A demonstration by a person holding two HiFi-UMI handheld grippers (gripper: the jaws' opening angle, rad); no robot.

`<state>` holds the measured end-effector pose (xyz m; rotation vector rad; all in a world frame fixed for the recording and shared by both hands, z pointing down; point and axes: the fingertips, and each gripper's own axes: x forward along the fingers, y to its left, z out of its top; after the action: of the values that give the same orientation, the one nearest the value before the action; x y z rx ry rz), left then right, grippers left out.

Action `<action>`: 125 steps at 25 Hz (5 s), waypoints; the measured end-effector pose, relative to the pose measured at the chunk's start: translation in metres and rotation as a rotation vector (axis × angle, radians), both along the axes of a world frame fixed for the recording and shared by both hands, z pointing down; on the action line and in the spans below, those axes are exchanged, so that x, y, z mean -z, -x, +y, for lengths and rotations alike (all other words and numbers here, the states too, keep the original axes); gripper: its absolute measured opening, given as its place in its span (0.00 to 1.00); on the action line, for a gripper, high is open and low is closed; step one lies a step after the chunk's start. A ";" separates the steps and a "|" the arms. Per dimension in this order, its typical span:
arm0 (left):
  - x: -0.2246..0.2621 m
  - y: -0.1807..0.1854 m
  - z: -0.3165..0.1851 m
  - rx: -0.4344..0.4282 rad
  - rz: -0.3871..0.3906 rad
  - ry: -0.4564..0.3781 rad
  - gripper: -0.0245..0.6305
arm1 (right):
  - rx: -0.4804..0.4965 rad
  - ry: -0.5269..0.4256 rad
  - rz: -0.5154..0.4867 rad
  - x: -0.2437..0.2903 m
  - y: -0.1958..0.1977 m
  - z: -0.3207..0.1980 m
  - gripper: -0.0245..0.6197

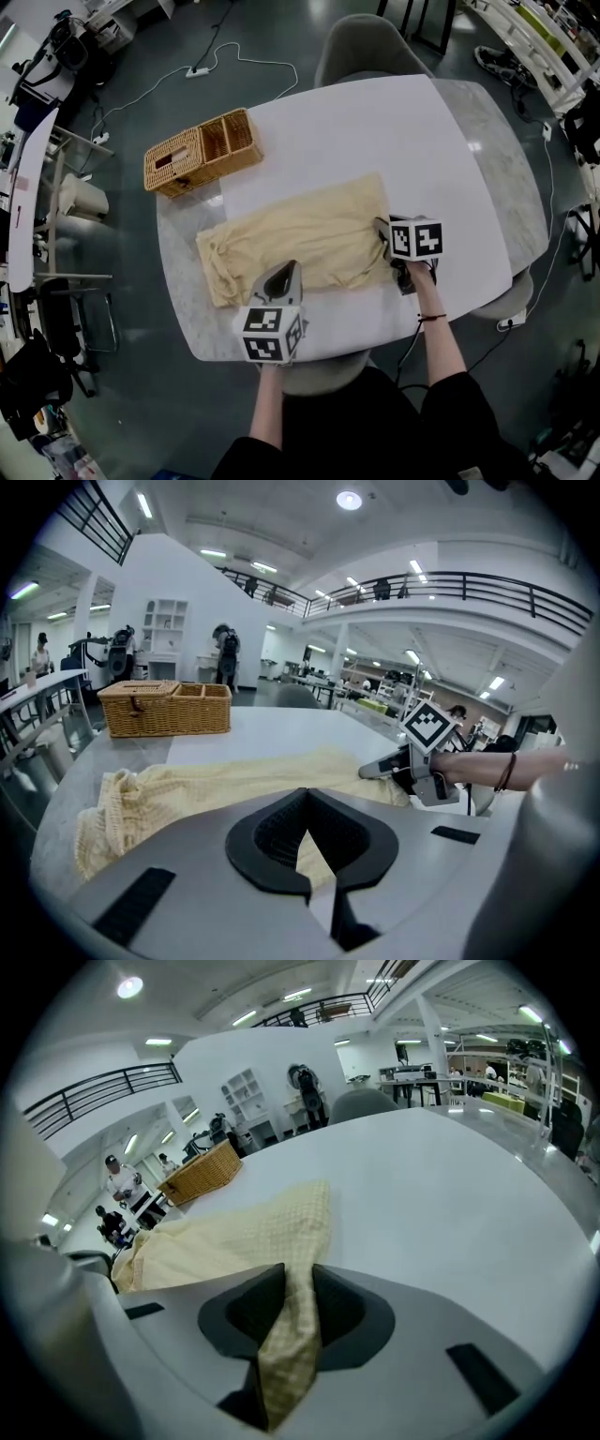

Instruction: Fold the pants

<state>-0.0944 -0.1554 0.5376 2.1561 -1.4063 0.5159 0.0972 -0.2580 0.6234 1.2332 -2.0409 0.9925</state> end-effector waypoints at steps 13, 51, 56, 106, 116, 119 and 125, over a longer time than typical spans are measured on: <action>0.014 0.052 0.030 0.106 -0.024 -0.033 0.05 | -0.023 -0.010 -0.123 0.044 0.012 0.009 0.09; 0.035 0.229 0.084 0.165 0.056 -0.099 0.05 | 0.129 -0.179 -0.112 0.178 0.243 0.058 0.09; 0.031 0.250 0.088 0.173 0.062 -0.095 0.05 | 0.165 -0.179 -0.099 0.176 0.277 0.061 0.09; 0.011 0.290 0.088 0.180 0.072 -0.051 0.05 | 0.288 -0.028 0.040 0.053 0.428 0.088 0.09; 0.015 0.285 0.095 0.197 0.061 -0.055 0.05 | 0.336 -0.107 -0.014 0.064 0.436 0.103 0.20; 0.015 0.283 0.097 0.212 0.055 -0.055 0.05 | 0.364 -0.159 -0.002 0.068 0.438 0.109 0.23; 0.019 0.280 0.101 0.249 0.044 -0.055 0.05 | 0.415 -0.242 -0.004 0.081 0.442 0.116 0.33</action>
<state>-0.3743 -0.0540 0.5185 1.9827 -1.6514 0.3382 -0.3444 -0.1419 0.5429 0.8599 -2.3425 0.5670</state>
